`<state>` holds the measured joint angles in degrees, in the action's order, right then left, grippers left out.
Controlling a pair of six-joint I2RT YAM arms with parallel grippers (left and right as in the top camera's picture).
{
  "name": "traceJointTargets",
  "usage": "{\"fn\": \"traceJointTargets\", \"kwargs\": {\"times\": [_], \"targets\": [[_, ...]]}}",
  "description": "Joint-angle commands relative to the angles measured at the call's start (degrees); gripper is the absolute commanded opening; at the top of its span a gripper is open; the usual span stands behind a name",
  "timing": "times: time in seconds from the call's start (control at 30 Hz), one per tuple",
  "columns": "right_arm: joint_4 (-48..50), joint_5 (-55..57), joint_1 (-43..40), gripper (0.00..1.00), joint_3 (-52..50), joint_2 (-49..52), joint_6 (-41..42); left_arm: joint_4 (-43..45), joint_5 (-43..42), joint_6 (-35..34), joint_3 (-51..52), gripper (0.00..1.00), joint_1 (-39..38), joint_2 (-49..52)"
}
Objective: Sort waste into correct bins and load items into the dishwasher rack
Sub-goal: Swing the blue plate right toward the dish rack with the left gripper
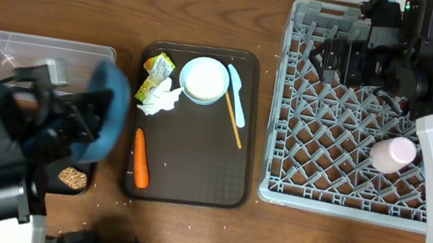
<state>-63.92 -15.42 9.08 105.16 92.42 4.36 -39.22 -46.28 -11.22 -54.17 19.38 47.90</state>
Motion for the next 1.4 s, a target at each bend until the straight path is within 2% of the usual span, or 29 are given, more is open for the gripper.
{"fn": "traceJointTargets", "kwargs": {"times": [0.0,0.13,0.3,0.4,0.57,0.67,0.9,1.27,1.37], "targets": [[0.31,-1.53,0.39,0.99,-0.02,0.02,1.42,-5.07,5.99,10.73,-6.14,0.06,-8.35,3.04],[0.28,-1.51,0.37,0.98,-0.02,0.11,1.42,-10.97,14.16,14.47,-10.58,0.06,-20.61,7.72],[0.24,0.83,0.37,0.97,-0.02,0.68,3.02,-8.59,17.05,14.12,-12.22,0.06,-32.39,13.40],[0.13,3.85,0.31,0.97,-0.02,1.33,4.96,-6.27,17.33,11.80,-12.79,0.06,-34.56,15.34],[-0.66,13.46,-1.03,0.97,-0.02,2.36,11.61,1.62,16.70,3.17,-13.57,0.06,-34.56,15.43],[-0.28,13.90,-3.89,0.97,-0.02,2.43,14.25,9.33,12.07,-2.75,-13.62,0.06,-34.56,15.65],[-0.83,13.90,-11.52,0.97,-0.02,2.40,14.51,31.32,4.15,-19.21,-13.62,0.06,-34.58,19.56],[-1.64,13.49,-20.65,0.99,-0.02,2.40,15.50,75.91,0.24,-51.49,-13.62,0.06,-35.91,38.27],[-1.64,13.00,-22.93,0.99,-0.02,2.40,17.27,86.51,0.39,-57.53,-13.62,0.06,-37.62,43.63]]}}
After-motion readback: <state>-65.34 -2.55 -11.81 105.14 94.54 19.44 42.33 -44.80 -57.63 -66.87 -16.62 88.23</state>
